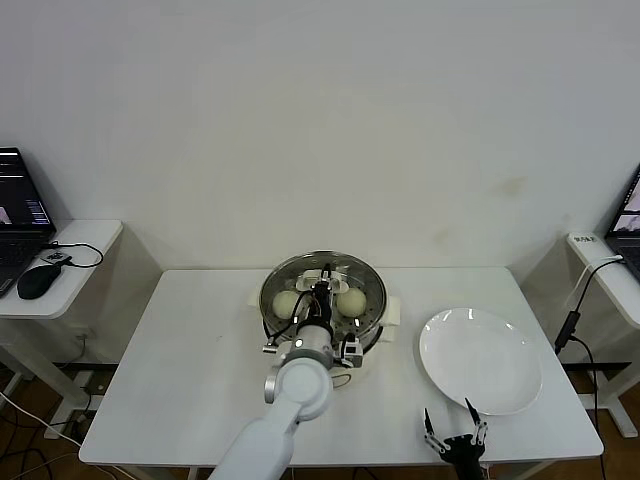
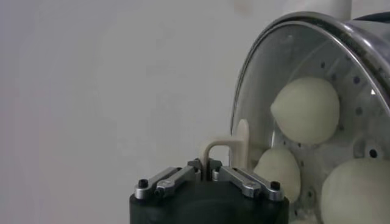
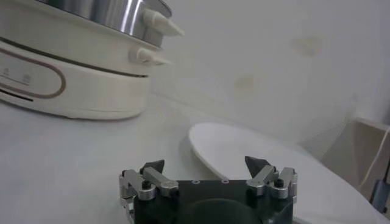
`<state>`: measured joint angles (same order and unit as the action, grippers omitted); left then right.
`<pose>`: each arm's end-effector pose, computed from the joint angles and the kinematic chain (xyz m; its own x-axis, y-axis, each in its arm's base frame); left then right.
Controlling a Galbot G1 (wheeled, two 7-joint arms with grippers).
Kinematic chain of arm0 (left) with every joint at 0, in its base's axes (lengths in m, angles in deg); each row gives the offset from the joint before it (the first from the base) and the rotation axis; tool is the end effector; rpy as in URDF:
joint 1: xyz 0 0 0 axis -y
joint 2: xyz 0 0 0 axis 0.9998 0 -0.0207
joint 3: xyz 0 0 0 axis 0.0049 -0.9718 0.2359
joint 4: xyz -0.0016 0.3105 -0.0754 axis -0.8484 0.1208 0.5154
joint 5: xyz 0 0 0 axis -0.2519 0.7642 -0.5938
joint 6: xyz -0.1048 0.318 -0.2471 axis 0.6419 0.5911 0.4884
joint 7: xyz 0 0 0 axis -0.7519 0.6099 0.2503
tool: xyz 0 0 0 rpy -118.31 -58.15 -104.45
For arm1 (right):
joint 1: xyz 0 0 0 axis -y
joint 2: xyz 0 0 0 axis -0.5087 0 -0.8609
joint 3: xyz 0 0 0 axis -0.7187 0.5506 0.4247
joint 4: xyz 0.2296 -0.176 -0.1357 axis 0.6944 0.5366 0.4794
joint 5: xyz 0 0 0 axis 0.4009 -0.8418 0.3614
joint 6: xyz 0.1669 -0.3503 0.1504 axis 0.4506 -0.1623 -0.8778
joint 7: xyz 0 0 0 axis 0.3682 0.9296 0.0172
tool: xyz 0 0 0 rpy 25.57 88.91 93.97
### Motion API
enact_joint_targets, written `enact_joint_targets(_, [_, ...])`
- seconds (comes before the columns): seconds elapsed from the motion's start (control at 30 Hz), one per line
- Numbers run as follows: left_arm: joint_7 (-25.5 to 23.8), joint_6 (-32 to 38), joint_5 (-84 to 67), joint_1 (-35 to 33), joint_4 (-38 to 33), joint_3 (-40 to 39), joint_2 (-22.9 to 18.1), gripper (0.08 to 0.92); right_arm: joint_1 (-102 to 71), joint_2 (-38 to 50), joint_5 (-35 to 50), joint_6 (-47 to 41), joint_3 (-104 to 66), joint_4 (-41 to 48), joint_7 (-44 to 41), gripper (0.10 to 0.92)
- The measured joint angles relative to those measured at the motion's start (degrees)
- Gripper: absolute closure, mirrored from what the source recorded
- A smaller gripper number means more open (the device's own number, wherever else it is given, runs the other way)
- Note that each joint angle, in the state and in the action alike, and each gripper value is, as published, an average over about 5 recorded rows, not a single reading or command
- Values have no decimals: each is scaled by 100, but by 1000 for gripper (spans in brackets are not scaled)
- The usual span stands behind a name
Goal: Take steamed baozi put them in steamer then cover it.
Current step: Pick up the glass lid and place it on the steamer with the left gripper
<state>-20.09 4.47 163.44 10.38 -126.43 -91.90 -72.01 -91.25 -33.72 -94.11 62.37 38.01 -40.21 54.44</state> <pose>0.3855 -0.2022 -0.2150 -0.9886 0.1352 0.0666 0.0698 0.0184 0.9974 0.1897 -0.0848 -0.4648 -0.9903 -0.0220 0.1374 -0.0655 0.9450 -0.3206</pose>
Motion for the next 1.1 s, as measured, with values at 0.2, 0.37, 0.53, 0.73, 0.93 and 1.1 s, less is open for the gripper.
enact_joint_targets(0.2, [41, 1, -2, 8, 57, 4, -40, 863, -6, 0, -2, 1, 1, 0, 1, 203])
enact_joint_targets(0.37, [70, 4, 1, -6, 96, -3, -67, 863, -3, 0, -3, 1, 1, 4, 1, 202])
enact_joint_targets(0.53, [118, 16, -11, -22, 114, 2, -99, 863, 4, 0, -4, 3, -2, 12, 1, 203])
enact_joint_targets(0.73, [181, 41, -12, -66, 79, 17, -109, 811, 2, 0, -11, 5, 3, 14, 1, 203])
enact_joint_targets(0.93, [221, 42, -38, -167, -63, 6, -52, 642, -1, 0, -27, 4, 14, 16, 1, 202])
enact_joint_targets(1.1, [255, 43, -68, -307, -258, 3, 22, 495, -11, 0, -38, 4, 21, 16, 0, 203])
